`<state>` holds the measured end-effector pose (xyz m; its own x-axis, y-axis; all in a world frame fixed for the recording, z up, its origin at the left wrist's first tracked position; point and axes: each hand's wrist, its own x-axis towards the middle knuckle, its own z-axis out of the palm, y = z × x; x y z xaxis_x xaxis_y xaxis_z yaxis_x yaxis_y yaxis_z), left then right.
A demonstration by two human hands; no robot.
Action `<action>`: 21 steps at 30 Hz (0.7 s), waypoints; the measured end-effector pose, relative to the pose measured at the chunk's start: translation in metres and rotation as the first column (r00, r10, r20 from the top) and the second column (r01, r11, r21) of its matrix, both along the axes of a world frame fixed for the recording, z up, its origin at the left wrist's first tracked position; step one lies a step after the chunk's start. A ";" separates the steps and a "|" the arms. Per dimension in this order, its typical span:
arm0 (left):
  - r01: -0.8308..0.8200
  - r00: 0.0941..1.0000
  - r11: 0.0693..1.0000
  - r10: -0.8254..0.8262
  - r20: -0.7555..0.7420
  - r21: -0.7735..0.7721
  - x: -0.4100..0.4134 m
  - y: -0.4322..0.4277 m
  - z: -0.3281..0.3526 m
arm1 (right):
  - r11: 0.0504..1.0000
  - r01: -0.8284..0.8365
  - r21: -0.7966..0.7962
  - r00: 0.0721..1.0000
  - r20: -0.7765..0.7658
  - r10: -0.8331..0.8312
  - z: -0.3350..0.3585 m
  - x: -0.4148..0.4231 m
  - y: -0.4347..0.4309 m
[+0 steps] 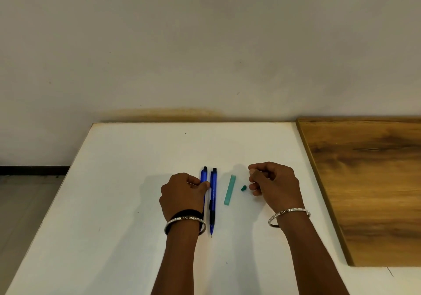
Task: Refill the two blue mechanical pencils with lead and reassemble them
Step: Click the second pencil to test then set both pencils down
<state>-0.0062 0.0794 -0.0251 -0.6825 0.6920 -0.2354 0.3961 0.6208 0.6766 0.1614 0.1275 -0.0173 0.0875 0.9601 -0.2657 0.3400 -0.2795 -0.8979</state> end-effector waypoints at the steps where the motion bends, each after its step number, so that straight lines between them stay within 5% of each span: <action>1: -0.007 1.000 1.000 0.007 0.001 0.000 0.000 0.000 -0.001 | 1.000 0.003 -0.002 1.000 -0.003 -0.003 0.000 0.001 0.000; 8: -0.016 1.000 1.000 0.016 0.026 -0.011 0.000 0.002 -0.004 | 1.000 -0.006 -0.026 1.000 0.009 0.006 -0.001 0.003 0.000; 21: 0.032 0.999 0.998 -0.030 0.036 -0.050 0.004 -0.002 -0.005 | 0.957 -0.285 -0.053 0.920 0.265 0.289 -0.011 0.006 -0.007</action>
